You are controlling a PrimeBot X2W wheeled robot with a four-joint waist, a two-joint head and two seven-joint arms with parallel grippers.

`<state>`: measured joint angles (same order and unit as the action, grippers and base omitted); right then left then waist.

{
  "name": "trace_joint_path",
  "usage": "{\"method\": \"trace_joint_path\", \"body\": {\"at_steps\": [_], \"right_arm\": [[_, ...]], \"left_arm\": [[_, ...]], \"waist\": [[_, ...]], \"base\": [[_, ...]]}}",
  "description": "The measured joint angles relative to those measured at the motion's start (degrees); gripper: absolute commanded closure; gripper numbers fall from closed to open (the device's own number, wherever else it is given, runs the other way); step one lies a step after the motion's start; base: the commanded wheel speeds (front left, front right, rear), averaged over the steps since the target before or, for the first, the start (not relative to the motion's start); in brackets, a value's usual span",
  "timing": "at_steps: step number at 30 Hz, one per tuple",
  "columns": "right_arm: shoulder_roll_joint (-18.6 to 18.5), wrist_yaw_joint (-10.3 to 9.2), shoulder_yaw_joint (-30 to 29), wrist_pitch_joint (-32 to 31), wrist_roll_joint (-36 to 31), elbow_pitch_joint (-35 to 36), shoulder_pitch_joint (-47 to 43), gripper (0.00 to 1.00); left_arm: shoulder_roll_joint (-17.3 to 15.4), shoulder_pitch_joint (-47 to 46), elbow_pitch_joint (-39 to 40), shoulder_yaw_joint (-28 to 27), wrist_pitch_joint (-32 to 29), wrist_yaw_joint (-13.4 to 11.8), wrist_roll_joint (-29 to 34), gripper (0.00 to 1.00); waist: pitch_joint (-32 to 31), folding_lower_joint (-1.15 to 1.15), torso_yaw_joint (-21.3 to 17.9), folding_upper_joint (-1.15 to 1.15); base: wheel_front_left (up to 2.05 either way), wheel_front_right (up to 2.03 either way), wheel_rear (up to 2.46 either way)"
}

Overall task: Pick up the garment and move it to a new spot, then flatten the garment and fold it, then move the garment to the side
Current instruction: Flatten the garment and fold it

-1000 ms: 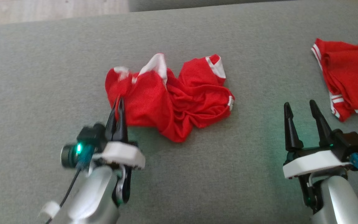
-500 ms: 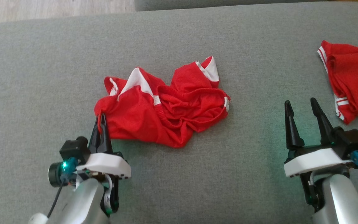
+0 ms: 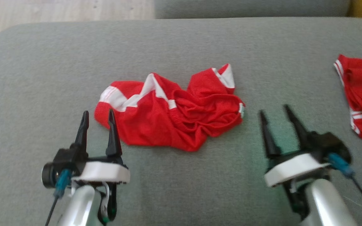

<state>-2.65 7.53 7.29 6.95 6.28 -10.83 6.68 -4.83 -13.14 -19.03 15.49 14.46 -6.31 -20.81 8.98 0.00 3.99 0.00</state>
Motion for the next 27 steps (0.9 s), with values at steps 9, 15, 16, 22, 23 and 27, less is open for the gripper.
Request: {"method": "trace_joint_path", "body": {"at_steps": [9, 15, 16, 22, 23, 27], "right_arm": [[-0.2, 0.0, 12.4, -6.0, 3.0, -5.6, 8.0, 0.0], [-0.4, 0.0, 16.6, -7.7, 4.7, -13.8, 12.6, 0.0], [-0.4, 0.0, 17.0, -8.0, 5.1, -15.0, 13.1, 0.0], [-0.7, 0.0, 18.5, -8.4, 5.3, -20.3, 16.2, 0.0], [-0.7, 0.0, 18.6, -8.5, 5.4, -20.8, 16.6, 0.13], [-0.7, 0.0, 18.9, -8.0, 5.9, -22.2, 17.5, 0.64]], "left_arm": [[0.5, 6.5, 6.8, 0.8, 0.0, 0.8, 1.2, 0.0], [1.3, 7.6, 7.6, 1.3, 0.0, 0.8, 1.2, 0.0], [1.4, 7.7, 7.6, 1.3, 0.0, 0.8, 1.2, 0.0], [1.6, 7.7, 8.1, 1.3, 0.0, 0.7, 1.2, 0.0], [1.6, 7.7, 8.1, 1.3, 0.0, 0.7, 1.2, 0.0], [1.7, 7.8, 8.1, 1.2, 0.0, 0.7, 1.2, 0.0]], "waist": [[0.5, 0.01, 5.7, 0.0], [1.4, 0.01, 10.2, 0.0], [1.5, 0.01, 10.9, 0.0], [2.2, 0.01, 14.1, 0.0], [2.2, 0.01, 14.4, 0.0], [2.3, 0.01, 14.7, 0.0]], "base": [[0.0, 0.0, 0.0], [0.0, 0.0, 0.0], [0.0, 0.0, 0.0], [0.0, 0.0, 0.0], [0.0, 0.0, 0.0], [0.0, 0.0, 0.0]]}}
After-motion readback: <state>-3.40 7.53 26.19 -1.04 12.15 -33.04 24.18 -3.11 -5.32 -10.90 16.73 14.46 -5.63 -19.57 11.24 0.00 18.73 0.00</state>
